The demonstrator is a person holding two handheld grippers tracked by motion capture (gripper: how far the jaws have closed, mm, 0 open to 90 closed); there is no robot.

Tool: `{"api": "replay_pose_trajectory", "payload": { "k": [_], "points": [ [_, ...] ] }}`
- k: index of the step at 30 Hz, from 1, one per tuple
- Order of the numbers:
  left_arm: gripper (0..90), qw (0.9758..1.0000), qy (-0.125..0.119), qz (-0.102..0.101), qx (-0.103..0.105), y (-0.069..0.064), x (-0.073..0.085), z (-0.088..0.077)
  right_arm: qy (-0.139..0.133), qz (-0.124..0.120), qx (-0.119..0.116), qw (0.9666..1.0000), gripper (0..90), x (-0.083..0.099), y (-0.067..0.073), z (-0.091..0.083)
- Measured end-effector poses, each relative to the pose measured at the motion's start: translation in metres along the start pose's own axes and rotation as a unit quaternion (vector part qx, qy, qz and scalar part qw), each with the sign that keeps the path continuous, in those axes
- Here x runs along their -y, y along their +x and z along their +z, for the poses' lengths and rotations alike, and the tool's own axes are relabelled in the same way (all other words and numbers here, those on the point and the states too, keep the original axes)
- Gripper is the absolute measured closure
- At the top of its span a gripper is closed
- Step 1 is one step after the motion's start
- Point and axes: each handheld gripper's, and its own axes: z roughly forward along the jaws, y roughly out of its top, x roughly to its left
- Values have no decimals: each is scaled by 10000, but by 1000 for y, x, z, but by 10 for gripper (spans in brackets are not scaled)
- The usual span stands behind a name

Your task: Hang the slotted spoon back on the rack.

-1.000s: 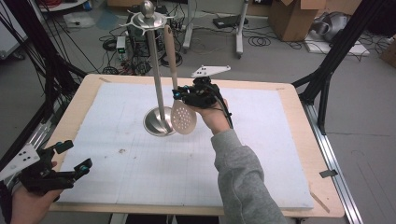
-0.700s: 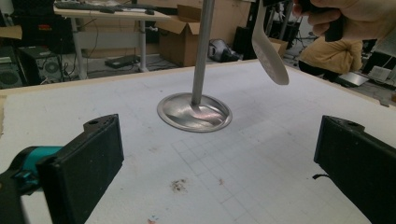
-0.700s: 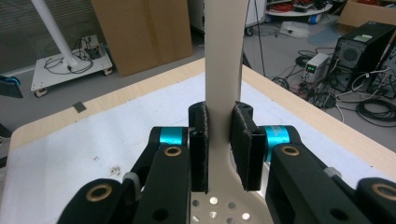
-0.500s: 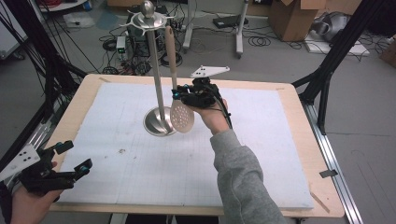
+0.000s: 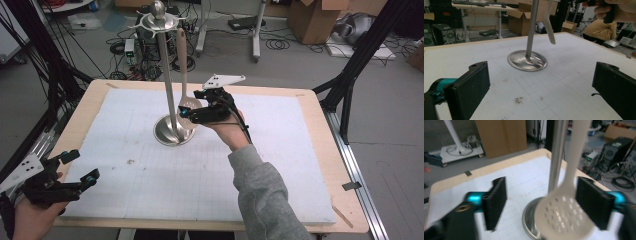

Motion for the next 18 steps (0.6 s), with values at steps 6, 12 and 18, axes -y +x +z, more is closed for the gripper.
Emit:
{"api": "replay_pose_trajectory", "payload": {
  "k": [6,12,18],
  "points": [
    [18,10000,-81,-49,-18,4,-1,1,16,-40,-207,9998,150,11,3,-6],
    [18,9998,-150,-72,-70,6,-3,0,-23,94,-228,9997,146,25,-3,-15],
    [18,9998,-162,-75,-68,6,-4,3,-8,216,-267,9994,135,40,-5,-20]
  ]
}}
